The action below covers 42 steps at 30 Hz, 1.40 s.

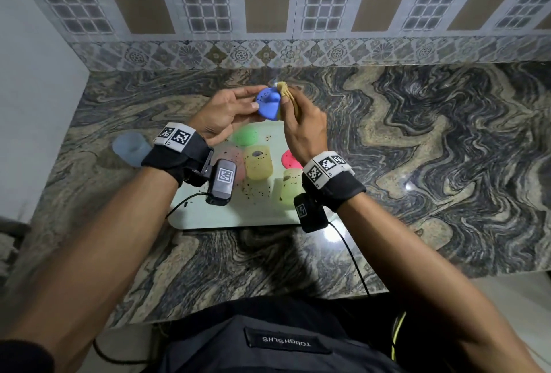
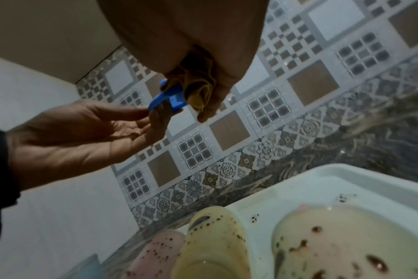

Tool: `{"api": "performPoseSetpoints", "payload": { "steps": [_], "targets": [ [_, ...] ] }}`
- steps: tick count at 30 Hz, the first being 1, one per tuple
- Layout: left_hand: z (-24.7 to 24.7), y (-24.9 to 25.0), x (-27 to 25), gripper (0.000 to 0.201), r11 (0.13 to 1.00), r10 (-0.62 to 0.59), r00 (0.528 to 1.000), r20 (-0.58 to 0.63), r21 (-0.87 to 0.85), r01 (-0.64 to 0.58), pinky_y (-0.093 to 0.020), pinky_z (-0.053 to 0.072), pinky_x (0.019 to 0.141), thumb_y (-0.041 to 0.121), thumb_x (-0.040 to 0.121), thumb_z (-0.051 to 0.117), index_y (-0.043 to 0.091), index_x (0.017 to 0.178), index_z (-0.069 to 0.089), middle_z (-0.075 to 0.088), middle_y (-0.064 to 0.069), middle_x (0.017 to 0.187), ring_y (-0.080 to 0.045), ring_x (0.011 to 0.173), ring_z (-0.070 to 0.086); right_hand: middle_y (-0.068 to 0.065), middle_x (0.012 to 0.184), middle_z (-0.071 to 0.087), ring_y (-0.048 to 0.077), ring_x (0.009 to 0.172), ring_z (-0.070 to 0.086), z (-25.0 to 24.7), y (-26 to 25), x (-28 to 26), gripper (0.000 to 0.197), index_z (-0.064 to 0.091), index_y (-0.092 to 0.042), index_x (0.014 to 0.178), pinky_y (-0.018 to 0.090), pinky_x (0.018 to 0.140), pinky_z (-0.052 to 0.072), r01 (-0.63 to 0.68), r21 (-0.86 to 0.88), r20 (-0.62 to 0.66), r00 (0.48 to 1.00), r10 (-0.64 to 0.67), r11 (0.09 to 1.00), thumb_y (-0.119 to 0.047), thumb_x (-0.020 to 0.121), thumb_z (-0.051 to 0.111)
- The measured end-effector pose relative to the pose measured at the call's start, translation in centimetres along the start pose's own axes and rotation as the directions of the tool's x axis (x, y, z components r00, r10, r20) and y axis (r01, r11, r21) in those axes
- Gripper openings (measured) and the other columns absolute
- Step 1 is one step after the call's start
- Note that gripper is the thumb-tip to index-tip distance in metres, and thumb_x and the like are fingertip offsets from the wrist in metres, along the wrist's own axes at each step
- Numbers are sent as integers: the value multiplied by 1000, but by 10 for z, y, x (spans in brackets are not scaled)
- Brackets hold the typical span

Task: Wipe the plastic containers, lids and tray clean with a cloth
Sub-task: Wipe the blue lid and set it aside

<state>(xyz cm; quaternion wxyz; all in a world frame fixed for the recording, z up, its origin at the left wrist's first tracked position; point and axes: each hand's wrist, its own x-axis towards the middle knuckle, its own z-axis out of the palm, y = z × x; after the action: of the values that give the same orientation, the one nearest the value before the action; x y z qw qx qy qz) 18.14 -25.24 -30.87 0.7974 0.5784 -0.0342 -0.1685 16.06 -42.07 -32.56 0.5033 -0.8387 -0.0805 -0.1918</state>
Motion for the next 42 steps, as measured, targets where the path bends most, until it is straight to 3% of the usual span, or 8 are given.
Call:
{"api": "performPoseSetpoints", "payload": {
  "steps": [4, 10, 16, 25, 29, 32, 37, 42],
  "targets": [
    [0, -3, 2, 40, 998, 23, 998, -65, -49, -27, -35, 53, 95, -9, 94, 44, -8, 134, 43, 62, -17, 121, -22, 104, 66, -2, 127, 65, -4, 100, 59, 0, 0, -1, 30, 61, -15, 125, 20, 92, 49, -22, 95, 11, 1000, 21, 995, -25, 97, 58],
    [8, -2, 3, 26, 998, 48, 993, -103, -37, -53, -34, 57, 87, -7, 95, 44, -3, 120, 53, 65, -16, 111, -21, 95, 68, 8, 138, 57, -17, 113, 44, -3, 3, -2, 38, 58, -12, 134, -3, 94, 34, 85, 54, -14, 996, -85, 995, -22, 97, 60],
    [7, 5, 3, 27, 999, 32, 998, -55, -38, -34, -35, 55, 91, -4, 97, 42, -1, 121, 54, 62, -17, 118, -22, 103, 66, 13, 149, 45, 20, 132, 49, 1, 10, 1, 35, 58, -9, 133, 22, 109, 37, 187, -93, 72, 981, -181, 978, -24, 103, 46],
    [19, 3, 10, 19, 996, 53, 976, -210, -53, -65, -43, 51, 95, 1, 100, 42, 1, 109, 59, 67, -13, 105, -20, 94, 66, 17, 141, 53, 26, 126, 56, 3, 6, 3, 36, 56, -3, 134, 20, 106, 40, 202, -83, 57, 979, -197, 976, -16, 102, 48],
    [17, 8, 9, 18, 998, 61, 978, -199, -19, -66, -40, 57, 82, 7, 99, 46, 4, 107, 61, 70, -9, 100, -18, 87, 69, 16, 129, 63, 29, 109, 66, 0, -1, 1, 35, 56, -3, 134, 13, 91, 41, 154, -22, 33, 988, -153, 988, -16, 102, 47],
    [29, 6, 10, 13, 989, 87, 917, -390, -80, -127, -31, 60, 68, 9, 96, 54, 1, 100, 63, 73, -7, 85, -14, 74, 70, 16, 138, 57, 30, 122, 59, 3, -6, 0, 38, 53, -2, 136, 23, 103, 41, 153, -27, 46, 987, -151, 988, -15, 101, 47],
    [37, 1, 2, 33, 989, 29, 962, -270, -133, -67, -28, 58, 80, -6, 93, 52, -1, 127, 52, 65, -13, 118, -18, 97, 68, 15, 135, 59, 30, 124, 57, 0, -4, 2, 39, 52, -4, 138, 39, 104, 45, 74, 15, 21, 997, -75, 997, -17, 102, 45],
    [32, 9, 2, 49, 997, 70, 968, -240, -22, -78, -31, 51, 92, -15, 90, 48, -5, 137, 44, 65, -14, 119, -17, 99, 66, 13, 149, 43, 23, 140, 40, -3, -5, 2, 41, 47, -3, 141, 11, 112, 24, 109, -7, 79, 991, -108, 994, -12, 102, 44]
  ]
}}
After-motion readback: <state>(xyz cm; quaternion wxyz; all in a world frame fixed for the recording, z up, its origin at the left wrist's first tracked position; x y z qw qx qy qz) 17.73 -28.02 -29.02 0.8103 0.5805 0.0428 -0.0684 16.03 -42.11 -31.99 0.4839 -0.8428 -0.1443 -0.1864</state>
